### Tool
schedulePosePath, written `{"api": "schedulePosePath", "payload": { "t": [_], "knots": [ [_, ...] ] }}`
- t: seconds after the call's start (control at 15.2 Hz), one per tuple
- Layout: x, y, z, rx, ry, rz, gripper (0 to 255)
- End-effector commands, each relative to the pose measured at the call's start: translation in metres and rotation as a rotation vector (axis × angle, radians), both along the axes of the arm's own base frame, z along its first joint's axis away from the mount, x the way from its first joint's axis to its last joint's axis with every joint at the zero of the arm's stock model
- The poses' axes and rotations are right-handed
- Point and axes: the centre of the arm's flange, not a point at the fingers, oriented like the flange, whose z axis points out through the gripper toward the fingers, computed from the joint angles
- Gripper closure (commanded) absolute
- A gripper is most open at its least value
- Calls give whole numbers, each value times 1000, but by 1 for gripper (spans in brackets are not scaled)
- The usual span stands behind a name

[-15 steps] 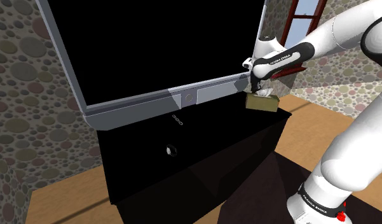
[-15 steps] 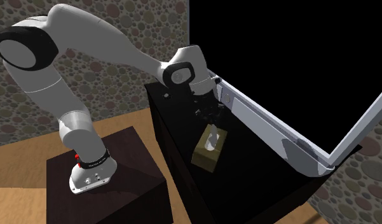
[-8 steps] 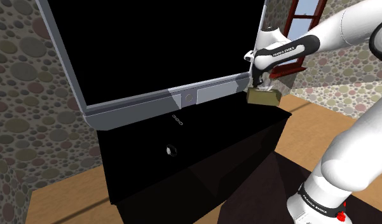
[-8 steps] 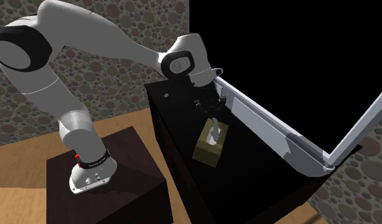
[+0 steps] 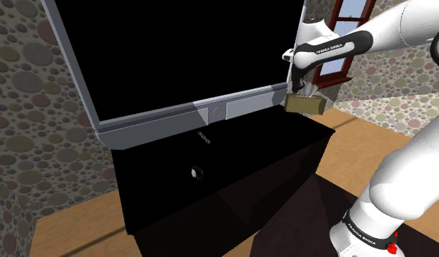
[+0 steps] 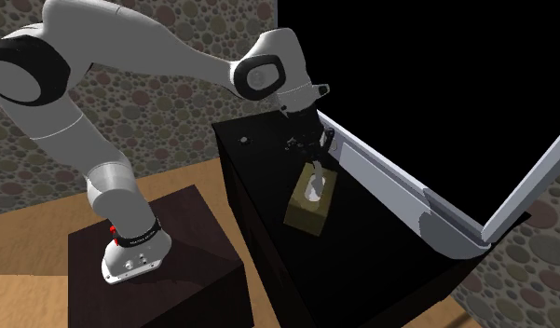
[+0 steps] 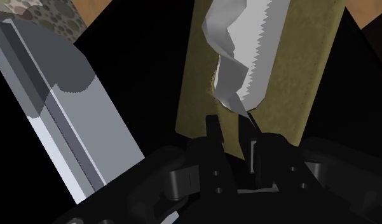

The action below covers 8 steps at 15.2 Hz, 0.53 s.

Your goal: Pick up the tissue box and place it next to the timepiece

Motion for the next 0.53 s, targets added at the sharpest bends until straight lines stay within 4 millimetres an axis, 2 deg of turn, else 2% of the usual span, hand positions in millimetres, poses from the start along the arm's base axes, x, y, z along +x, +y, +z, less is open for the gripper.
{"api": "schedulePosePath", "payload": {
  "t": [0.0,0.46],
  "knots": [
    [0,1,11,0,0,0,255],
    [0,1,48,0,0,0,255]
  ]
}}
